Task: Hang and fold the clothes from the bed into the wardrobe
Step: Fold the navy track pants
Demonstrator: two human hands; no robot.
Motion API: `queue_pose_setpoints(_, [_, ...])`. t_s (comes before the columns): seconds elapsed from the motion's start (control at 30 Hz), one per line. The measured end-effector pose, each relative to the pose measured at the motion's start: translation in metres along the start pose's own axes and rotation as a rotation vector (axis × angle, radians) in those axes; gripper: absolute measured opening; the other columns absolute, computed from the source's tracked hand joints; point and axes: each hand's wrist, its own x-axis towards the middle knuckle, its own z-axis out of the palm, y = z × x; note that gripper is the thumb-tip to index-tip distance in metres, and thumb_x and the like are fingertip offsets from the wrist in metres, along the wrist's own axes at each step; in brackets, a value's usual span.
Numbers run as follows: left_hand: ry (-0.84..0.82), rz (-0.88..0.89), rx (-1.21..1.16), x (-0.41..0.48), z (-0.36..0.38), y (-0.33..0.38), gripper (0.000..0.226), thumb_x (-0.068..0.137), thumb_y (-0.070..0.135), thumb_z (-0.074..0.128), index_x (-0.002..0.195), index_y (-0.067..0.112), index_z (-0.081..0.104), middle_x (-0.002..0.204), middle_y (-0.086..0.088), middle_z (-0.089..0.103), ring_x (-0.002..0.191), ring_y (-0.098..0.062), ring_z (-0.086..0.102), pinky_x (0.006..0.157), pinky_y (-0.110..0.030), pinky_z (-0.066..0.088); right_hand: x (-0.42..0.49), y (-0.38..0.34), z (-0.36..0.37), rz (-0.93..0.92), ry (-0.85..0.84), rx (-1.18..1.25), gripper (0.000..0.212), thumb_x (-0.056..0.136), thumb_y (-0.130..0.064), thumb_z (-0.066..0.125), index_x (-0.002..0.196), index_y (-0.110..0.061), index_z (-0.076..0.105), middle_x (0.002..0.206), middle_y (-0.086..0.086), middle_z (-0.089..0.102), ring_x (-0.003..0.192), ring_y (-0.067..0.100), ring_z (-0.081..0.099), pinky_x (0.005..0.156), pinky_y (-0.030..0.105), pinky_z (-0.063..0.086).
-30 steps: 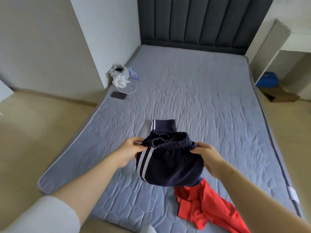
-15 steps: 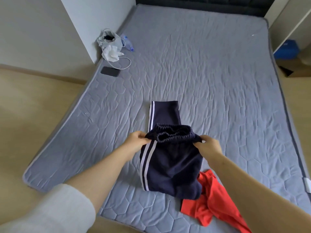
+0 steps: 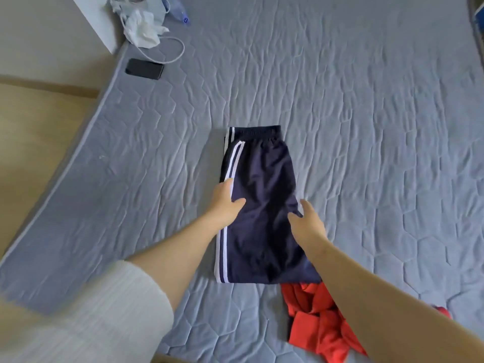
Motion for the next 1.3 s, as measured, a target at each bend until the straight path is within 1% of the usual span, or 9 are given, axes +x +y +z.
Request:
queue_pose_setpoints(0.23, [-0.267, 0.208, 0.489, -0.025, 0.072, -0.089, 0.066, 0.09, 0.034, 0.055, 0.146, 0.022, 0.022, 0.153, 0.008, 0.02, 0.137, -0.015, 0.03, 0.106, -0.033, 0.032, 0.005, 0.087, 0.046, -0.186, -0.186, -0.433, 0.06, 0.09, -0.019, 0.049, 0.146, -0.021, 0.027, 0.152, -0.005, 0.029, 0.14, 0.018, 0.024, 0.111, 0.038, 0.026])
queue_pose_setpoints(0.6, [-0.402, 0.262, 1.007, -0.03, 0.139, -0.175, 0.106, 0.077, 0.056, 0.061, 0.149, 0.019, -0.008, 0.157, -0.004, -0.011, 0.145, -0.022, -0.01, 0.115, -0.044, -0.004, 0.042, 0.176, 0.096, -0.365, -0.348, -0.944, 0.089, 0.08, -0.053, 0.059, 0.149, -0.029, 0.008, 0.158, -0.005, -0.003, 0.145, 0.027, -0.006, 0.115, 0.042, 0.006])
queue_pose_setpoints(0.67, [-0.318, 0.316, 1.047, -0.026, 0.139, -0.179, 0.097, 0.079, 0.044, 0.065, 0.15, 0.017, 0.004, 0.158, -0.006, 0.004, 0.145, -0.024, 0.005, 0.116, -0.044, 0.007, 0.053, 0.181, 0.096, -0.399, -0.316, -0.988, 0.092, 0.079, -0.052, 0.061, 0.149, -0.029, 0.006, 0.158, -0.006, -0.002, 0.145, 0.027, -0.004, 0.115, 0.042, 0.007])
queue_pose_setpoints(0.73, [-0.173, 0.465, 1.035, -0.023, 0.135, -0.178, 0.068, 0.077, 0.02, 0.065, 0.14, 0.011, 0.041, 0.145, -0.009, 0.042, 0.133, -0.026, 0.041, 0.106, -0.043, 0.037, 0.061, 0.184, 0.094, -0.434, -0.255, -1.011, 0.084, 0.083, -0.045, 0.06, 0.149, -0.03, 0.009, 0.158, -0.007, 0.003, 0.145, 0.026, 0.001, 0.115, 0.041, 0.009])
queue_pose_setpoints(0.8, [-0.08, 0.585, 0.967, -0.018, 0.129, -0.18, 0.051, 0.075, 0.001, 0.043, 0.124, 0.005, 0.059, 0.127, -0.012, 0.06, 0.115, -0.029, 0.058, 0.09, -0.043, 0.051, 0.063, 0.186, 0.094, -0.452, -0.217, -1.023, 0.072, 0.09, -0.033, 0.053, 0.149, -0.031, 0.011, 0.158, -0.009, 0.006, 0.145, 0.025, 0.004, 0.114, 0.041, 0.01])
queue_pose_setpoints(0.9, [-0.201, 0.471, 0.893, -0.016, 0.12, -0.172, 0.061, 0.082, -0.007, 0.03, 0.14, 0.006, 0.038, 0.146, -0.01, 0.04, 0.135, -0.024, 0.038, 0.109, -0.033, 0.029, 0.059, 0.178, 0.094, -0.421, -0.201, -0.973, 0.059, 0.094, -0.019, 0.041, 0.147, -0.031, 0.019, 0.157, -0.009, 0.012, 0.145, 0.025, 0.007, 0.114, 0.041, 0.011])
queue_pose_setpoints(0.97, [-0.253, 0.357, 0.798, -0.018, 0.113, -0.168, 0.065, 0.086, -0.008, 0.033, 0.146, 0.016, 0.027, 0.153, 0.0, 0.029, 0.141, -0.014, 0.024, 0.106, -0.021, 0.016, 0.054, 0.167, 0.091, -0.388, -0.225, -0.931, 0.056, 0.094, -0.015, 0.039, 0.146, -0.03, 0.024, 0.156, -0.01, 0.017, 0.144, 0.025, 0.01, 0.114, 0.042, 0.013])
queue_pose_setpoints(1.2, [-0.296, 0.333, 0.806, -0.063, 0.073, -0.143, 0.059, 0.091, -0.003, 0.034, 0.145, 0.02, 0.029, 0.152, 0.005, 0.029, 0.14, -0.01, 0.024, 0.102, -0.017, 0.014, 0.0, 0.135, 0.066, -0.409, -0.3, -0.976, 0.053, 0.095, -0.015, 0.037, 0.144, -0.03, 0.027, 0.154, -0.011, 0.022, 0.144, 0.024, 0.012, 0.114, 0.042, 0.013])
queue_pose_setpoints(1.3, [-0.401, 0.262, 0.847, -0.094, 0.053, -0.139, 0.057, 0.092, 0.0, 0.033, 0.144, 0.024, 0.031, 0.148, 0.003, 0.038, 0.132, -0.019, 0.038, 0.1, -0.027, 0.03, -0.037, 0.129, 0.061, -0.422, -0.354, -0.995, 0.05, 0.094, -0.012, 0.035, 0.141, -0.029, 0.033, 0.15, -0.011, 0.032, 0.144, 0.021, 0.012, 0.114, 0.041, 0.011])
